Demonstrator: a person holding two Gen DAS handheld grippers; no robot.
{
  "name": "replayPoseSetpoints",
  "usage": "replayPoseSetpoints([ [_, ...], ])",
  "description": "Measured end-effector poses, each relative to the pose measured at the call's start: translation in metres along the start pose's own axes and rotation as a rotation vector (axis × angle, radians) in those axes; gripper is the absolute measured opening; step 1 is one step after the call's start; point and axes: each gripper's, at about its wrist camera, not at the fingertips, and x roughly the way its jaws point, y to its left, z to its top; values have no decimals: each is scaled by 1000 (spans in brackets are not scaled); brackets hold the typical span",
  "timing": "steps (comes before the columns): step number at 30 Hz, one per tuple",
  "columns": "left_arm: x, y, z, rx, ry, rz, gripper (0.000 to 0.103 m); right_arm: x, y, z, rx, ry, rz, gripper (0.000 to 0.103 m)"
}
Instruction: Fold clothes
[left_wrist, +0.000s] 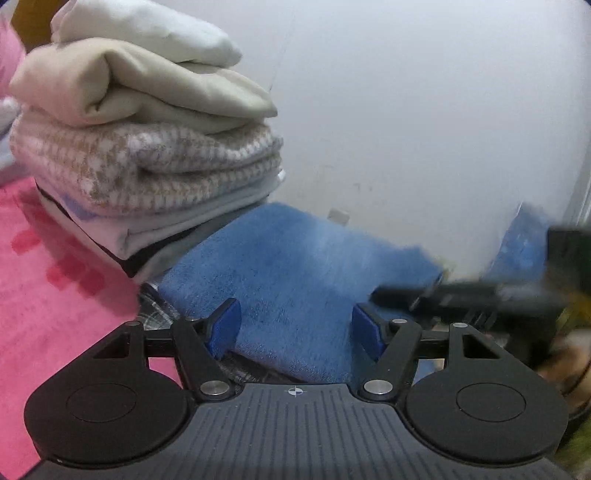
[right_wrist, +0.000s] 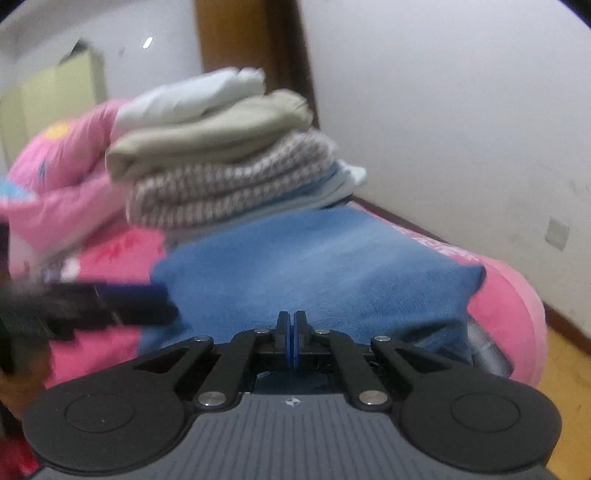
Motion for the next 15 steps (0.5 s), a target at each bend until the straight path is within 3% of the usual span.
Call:
replayPoseSetpoints([
  [5,-6,-5,0,36,-30,-7,71,-28,-7,-14,104,-122,-51,1],
  [8,8,-12,-4,81,28,15,73,-21,-14,-31,134,-75,-84,1],
  [13,-9,-26,-4,128,-27,24,74,-47,-16,-11,150,-179,-104,1],
  [15,-13,-35,-2,148,-54,19,80,-50,-19,3,140,-231,-150,1],
])
